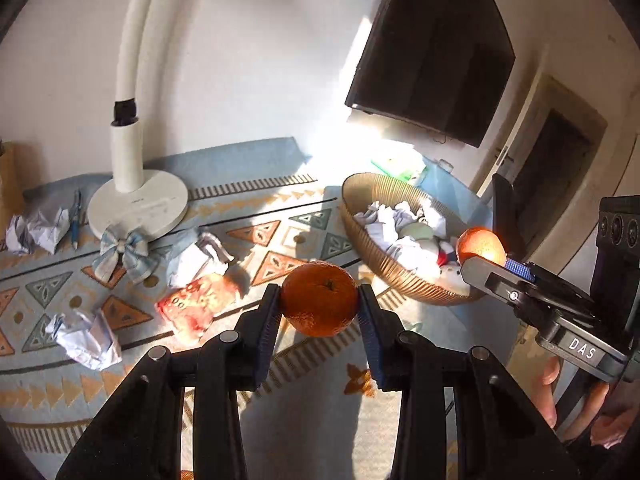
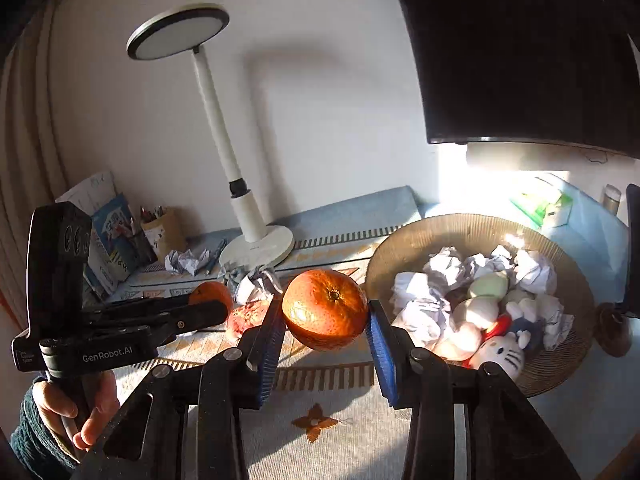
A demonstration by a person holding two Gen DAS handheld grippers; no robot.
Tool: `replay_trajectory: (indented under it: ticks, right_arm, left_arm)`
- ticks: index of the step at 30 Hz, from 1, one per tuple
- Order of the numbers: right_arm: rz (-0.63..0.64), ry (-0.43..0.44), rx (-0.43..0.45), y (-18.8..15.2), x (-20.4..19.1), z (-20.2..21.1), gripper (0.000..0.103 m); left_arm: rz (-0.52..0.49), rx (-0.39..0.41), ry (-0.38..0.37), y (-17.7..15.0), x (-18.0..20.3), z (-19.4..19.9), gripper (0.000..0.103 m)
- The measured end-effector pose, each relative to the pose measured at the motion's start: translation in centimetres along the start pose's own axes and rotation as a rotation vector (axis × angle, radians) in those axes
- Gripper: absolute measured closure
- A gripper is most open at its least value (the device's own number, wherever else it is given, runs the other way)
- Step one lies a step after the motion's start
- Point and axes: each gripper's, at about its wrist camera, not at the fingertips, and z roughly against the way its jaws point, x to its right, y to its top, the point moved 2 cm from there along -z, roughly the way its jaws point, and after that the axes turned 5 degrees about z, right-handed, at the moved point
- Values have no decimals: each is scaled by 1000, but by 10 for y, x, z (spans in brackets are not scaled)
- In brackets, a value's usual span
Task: Organize objects
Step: 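Carry both oranges over the brown bowl and open both tools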
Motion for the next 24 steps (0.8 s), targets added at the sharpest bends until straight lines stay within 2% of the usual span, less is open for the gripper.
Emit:
replay_trajectory:
  ticks: [2, 4, 7, 11, 14, 15, 16, 17, 19, 21, 24]
  right_arm:
    - [-101, -88, 56, 19, 41, 11, 63]
    - [-190, -175, 57, 29, 79, 9, 63]
    - [-277, -222, 37, 35, 121, -1, 63]
    - [-285, -344, -11, 36, 147, -26, 63]
    - [-305, -289, -53, 36, 162, -44, 63]
    - [-323, -273, -62, 33, 167, -47, 63]
    - [-333, -270, -64, 33, 171, -49, 56]
    - [-338, -277, -62, 32, 173, -49, 43]
    - [-328, -296, -44, 29, 173, -46, 36]
    - [-298, -302, -36, 27, 167, -42, 36]
    - [-241, -295, -17, 27, 147, -31, 36]
  left_arm:
    - [-21, 68, -42, 24, 29, -11, 68]
    - [-1, 105, -107, 43, 47, -28, 68]
    - [26, 69, -148, 56, 64, -69, 68]
    - [51, 77, -129, 57, 79, -112, 68]
    - [51, 34, -134, 56, 87, -137, 67]
    - [44, 25, -125, 56, 90, -143, 60]
    - [42, 20, -103, 55, 90, -146, 46]
    - [45, 16, -83, 55, 90, -148, 40]
    - [43, 12, -106, 52, 89, -144, 26]
    - [28, 8, -113, 49, 90, -135, 18]
    - [14, 23, -115, 46, 86, -113, 17]
